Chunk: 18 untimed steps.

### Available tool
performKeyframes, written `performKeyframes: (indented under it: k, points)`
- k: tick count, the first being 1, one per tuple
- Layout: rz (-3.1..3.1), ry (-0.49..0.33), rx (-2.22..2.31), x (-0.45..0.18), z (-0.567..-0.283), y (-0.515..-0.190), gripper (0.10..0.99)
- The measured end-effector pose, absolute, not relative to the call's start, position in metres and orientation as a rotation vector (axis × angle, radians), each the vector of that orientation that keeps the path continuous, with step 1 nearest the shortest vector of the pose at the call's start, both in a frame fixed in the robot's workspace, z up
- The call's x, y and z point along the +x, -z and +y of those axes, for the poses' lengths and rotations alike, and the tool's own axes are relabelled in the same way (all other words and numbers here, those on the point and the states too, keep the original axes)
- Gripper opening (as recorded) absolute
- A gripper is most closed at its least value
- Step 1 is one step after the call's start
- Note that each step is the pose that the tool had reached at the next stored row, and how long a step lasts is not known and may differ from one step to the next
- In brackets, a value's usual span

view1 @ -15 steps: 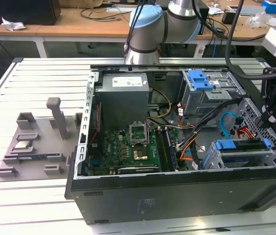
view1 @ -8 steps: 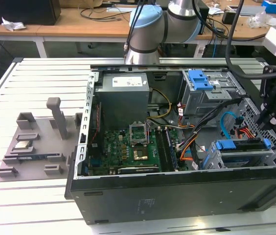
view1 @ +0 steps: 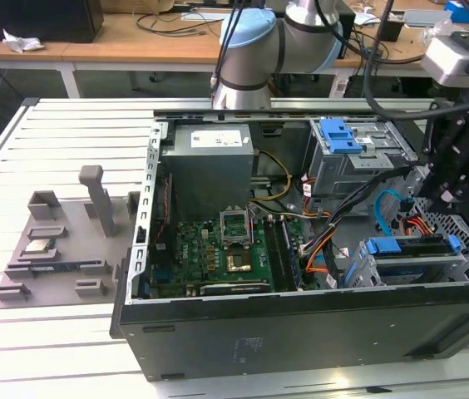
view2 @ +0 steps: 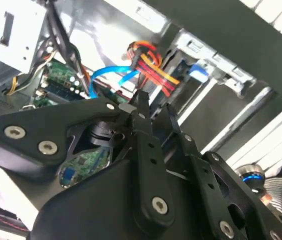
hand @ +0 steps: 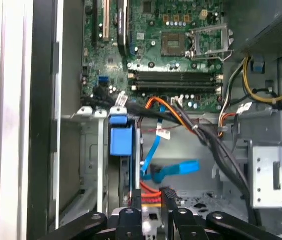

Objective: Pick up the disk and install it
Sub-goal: 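Insert the second disk wire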

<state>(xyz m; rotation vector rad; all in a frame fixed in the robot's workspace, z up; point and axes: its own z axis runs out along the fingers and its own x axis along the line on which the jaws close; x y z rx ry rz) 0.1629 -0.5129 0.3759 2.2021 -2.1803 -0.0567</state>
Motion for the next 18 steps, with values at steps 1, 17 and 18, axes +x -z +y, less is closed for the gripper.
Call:
performKeyframes:
  k: [1, 17, 18]
  points:
    - [-2.18, 0.057, 2.202, 0.159, -0.513, -0.376, 0.302]
    - [-2.17, 0.048, 2.205, 0.146, -0.53, -0.369, 0.161]
    - [-2.169, 0.048, 2.205, 0.146, -0.532, -0.367, 0.161]
